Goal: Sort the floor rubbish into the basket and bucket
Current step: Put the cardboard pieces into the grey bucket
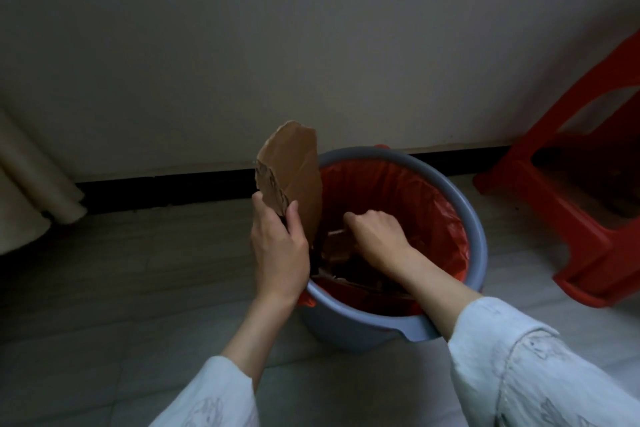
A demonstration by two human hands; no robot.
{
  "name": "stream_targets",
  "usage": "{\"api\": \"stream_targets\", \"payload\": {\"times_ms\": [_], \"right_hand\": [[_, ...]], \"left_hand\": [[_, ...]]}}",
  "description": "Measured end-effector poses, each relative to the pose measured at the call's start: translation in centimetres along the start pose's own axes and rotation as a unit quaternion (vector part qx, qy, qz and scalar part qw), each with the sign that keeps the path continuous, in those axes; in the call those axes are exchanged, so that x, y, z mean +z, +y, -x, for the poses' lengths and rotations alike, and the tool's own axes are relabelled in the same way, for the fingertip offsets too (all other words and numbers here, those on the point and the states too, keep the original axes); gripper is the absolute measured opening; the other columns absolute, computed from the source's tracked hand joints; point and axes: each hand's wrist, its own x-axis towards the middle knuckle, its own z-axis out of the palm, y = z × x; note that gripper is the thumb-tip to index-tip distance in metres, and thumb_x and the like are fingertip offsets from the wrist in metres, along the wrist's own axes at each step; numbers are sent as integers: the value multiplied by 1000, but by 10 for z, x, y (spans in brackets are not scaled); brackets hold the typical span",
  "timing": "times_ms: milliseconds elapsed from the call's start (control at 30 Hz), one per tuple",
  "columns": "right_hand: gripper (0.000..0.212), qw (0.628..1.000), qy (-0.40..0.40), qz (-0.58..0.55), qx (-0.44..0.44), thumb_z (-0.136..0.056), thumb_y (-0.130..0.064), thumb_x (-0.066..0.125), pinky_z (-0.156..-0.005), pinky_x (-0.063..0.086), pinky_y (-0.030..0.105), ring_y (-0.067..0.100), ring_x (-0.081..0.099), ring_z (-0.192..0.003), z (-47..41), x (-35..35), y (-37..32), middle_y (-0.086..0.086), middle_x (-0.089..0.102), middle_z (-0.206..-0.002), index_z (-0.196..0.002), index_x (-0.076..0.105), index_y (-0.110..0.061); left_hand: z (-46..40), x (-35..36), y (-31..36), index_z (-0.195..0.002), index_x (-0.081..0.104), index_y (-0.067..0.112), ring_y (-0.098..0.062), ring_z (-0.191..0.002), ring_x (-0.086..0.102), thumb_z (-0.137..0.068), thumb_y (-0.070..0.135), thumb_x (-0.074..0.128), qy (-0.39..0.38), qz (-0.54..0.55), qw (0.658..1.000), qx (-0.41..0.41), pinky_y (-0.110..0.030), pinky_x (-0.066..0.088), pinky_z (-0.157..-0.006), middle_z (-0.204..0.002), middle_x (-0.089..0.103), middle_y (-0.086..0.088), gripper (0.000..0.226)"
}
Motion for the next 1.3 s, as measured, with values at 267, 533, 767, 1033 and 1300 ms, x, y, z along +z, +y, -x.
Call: {"api": "stream_targets", "payload": {"times_ms": [267,533,767,1033,1300], "right_hand": [[28,973,-63,-191,113,-86,-8,48,-80,45,37,37,56,-107,2,1,10,18,59,-115,-111,57,-16],[28,990,-134,-39,28,-92,-12,48,-85,47,37,34,57,-111,3,13,-6,17,59,-120,-118,59,-9],[37,986,-158,-30,51,-95,-8,42,-92,45,39,36,53,-117,7,10,-3,20,52,-129,-132,46,-6],[36,991,3,-111,77,-95,-28,44,-98,43,40,31,55,-116,54,-26,40,11,60,-126,-129,54,-20],[33,969,189,-147,56,-90,-26,41,-89,43,36,28,65,-86,80,-8,47,7,72,-83,-89,71,-12]], "left_hand": [[-2,0,-3,-136,33,-7,-32,-123,47,-94,15,49,-1,-5,1000,6,-37,35,-104,-133,49,-21,50],[-1,1,-5,-135,34,-10,-34,-126,45,-94,13,49,-18,-21,999,23,-40,34,-105,-135,47,-24,50],[-2,0,-6,-132,40,-8,-31,-121,49,-93,11,52,-23,-32,997,61,-28,36,-100,-131,51,-22,45],[-13,2,-10,-115,58,4,-27,-91,59,-86,15,62,-57,-99,986,122,-25,39,-75,-95,63,-14,31],[-26,14,29,-111,63,21,-32,-83,66,-82,20,67,-151,-158,953,208,-37,52,-68,-89,71,-11,29]]}}
